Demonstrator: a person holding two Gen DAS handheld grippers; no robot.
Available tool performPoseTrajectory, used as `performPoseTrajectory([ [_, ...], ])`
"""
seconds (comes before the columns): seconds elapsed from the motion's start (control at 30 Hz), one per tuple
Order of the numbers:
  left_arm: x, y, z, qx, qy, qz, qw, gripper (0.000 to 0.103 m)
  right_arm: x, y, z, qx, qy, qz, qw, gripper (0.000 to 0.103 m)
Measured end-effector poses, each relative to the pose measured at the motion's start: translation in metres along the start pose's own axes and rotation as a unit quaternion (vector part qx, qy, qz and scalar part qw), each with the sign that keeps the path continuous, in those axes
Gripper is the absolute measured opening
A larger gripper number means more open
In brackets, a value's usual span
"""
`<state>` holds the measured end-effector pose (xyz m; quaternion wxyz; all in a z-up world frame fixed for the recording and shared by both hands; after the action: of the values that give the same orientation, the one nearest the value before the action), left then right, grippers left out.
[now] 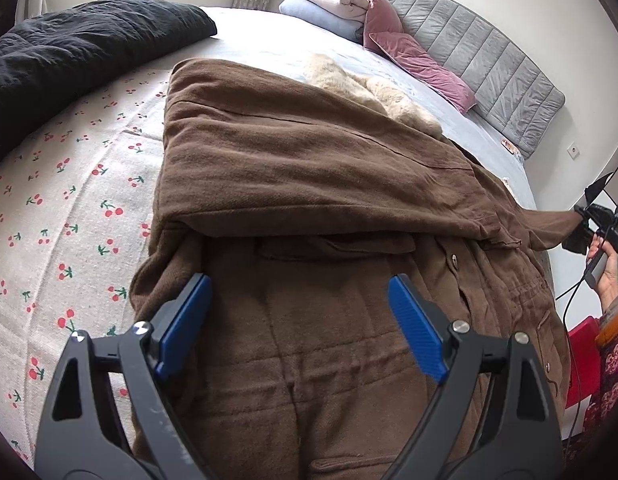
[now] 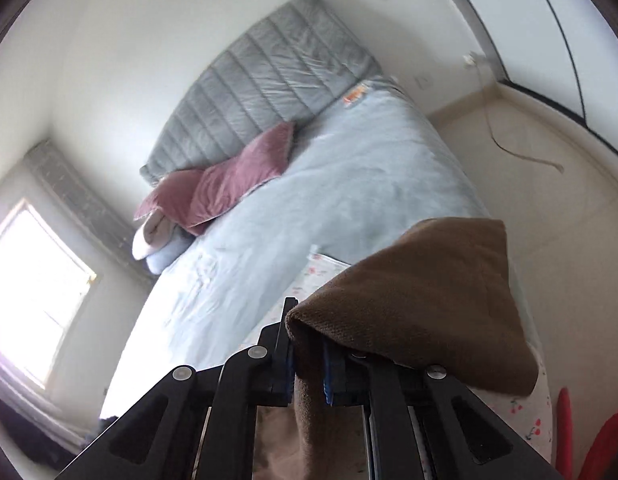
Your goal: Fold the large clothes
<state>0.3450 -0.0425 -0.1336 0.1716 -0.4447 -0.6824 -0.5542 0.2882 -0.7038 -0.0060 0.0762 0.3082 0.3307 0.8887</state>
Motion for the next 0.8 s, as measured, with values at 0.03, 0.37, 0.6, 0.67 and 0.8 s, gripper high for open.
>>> performPoseTrajectory([
  [0.03,0.001,0.001,-0.001,0.001,-0.003,-0.001,1.0,0.09,0.006,0.001,0.024,0.023,0.017,-0.003,1.0,0.009],
  [0.37,0.014,0.009,0.002,0.006,-0.008,-0.012,0.9999,0.09,0.038,-0.131,0.267,0.279,0.171,0.063,0.943,0.01],
  [0.6,0.017,0.009,0.001,-0.005,0.001,-0.006,1.0,0.09,-0.003,-0.407,0.284,0.506,0.161,0.343,0.774,0.041],
  [0.67,0.018,0.009,0.001,-0.011,0.006,-0.001,0.9999,0.09,-0.01,-0.463,0.252,0.552,0.122,0.385,0.729,0.044],
  [0.8,0.023,0.01,0.001,-0.02,0.015,0.015,0.9996,0.09,0.009,-0.473,0.249,0.55,0.161,0.351,0.741,0.067],
])
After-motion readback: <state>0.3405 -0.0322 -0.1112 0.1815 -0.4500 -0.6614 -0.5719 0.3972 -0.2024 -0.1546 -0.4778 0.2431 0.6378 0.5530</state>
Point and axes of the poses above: each gripper's, at about its wrist camera, not at the fingertips, and x roughly against the way its jaws point, z to its left, y to its top, the point moved 10 cm from there along -x, roughly the way its jaws point, and after that the axes turned 1 degree about z, right-handed, at the moved point
